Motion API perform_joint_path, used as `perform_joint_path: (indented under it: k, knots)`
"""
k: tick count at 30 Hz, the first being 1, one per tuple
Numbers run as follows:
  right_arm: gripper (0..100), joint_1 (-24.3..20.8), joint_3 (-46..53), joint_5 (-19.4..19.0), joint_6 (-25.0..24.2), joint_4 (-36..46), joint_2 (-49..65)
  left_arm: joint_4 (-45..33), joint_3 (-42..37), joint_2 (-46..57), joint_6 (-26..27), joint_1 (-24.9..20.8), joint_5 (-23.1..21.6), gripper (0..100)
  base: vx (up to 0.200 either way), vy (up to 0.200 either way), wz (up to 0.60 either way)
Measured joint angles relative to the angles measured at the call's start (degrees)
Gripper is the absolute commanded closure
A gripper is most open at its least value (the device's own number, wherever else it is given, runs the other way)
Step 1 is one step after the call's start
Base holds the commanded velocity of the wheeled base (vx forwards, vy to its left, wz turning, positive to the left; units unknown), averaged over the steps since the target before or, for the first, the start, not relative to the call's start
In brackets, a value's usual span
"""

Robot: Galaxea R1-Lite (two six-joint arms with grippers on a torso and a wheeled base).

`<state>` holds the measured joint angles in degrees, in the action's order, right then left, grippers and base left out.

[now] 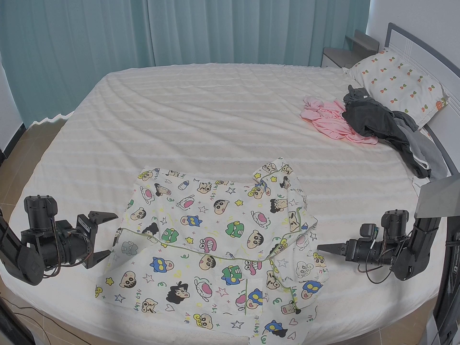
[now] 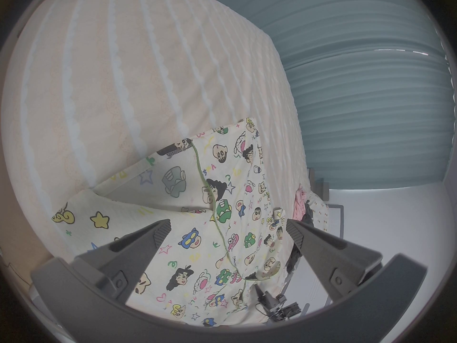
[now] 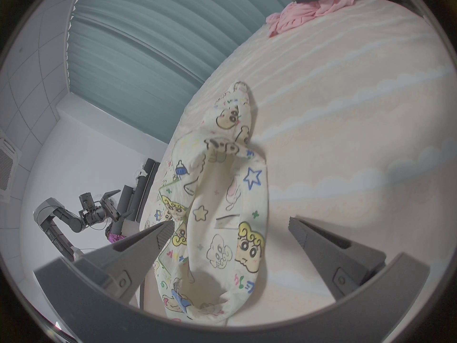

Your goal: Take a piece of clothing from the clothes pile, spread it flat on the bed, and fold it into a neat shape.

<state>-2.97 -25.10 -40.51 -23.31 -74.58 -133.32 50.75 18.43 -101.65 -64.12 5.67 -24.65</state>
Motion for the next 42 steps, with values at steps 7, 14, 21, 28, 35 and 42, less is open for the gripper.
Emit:
perform_joint_path:
  k: [7,14,21,28,35,42]
  knots:
    - [0,-2.65,-4.36,0.94,-0.17,7.89,-0.65,2.62,-0.61,0.62,-1.93,0.15,0.22,0,0.000,0.000,0.00]
    - [100,-5.29,-10.20,4.50,-0.17,12.67,-1.00,4.32,-1.02,0.74,-2.19,0.33,0.54,0,0.000,0.000,0.00]
    - [100,-7.16,-11.63,6.68,-0.23,14.80,-1.41,4.34,-1.13,0.77,-2.22,0.55,0.65,0,0.000,0.000,0.00]
    - [100,-6.28,-11.19,9.67,-0.23,14.97,-0.59,4.34,-1.12,0.79,-2.15,0.56,0.76,0,0.000,0.000,0.00]
    - [100,-3.80,-8.74,13.58,-0.04,14.81,1.54,4.38,-1.18,0.90,-1.71,0.45,3.12,0,0.000,0.000,0.00]
    - [100,0.22,-5.08,16.64,1.33,14.15,3.46,4.80,-1.60,0.93,0.51,0.13,4.27,0,0.000,0.000,0.00]
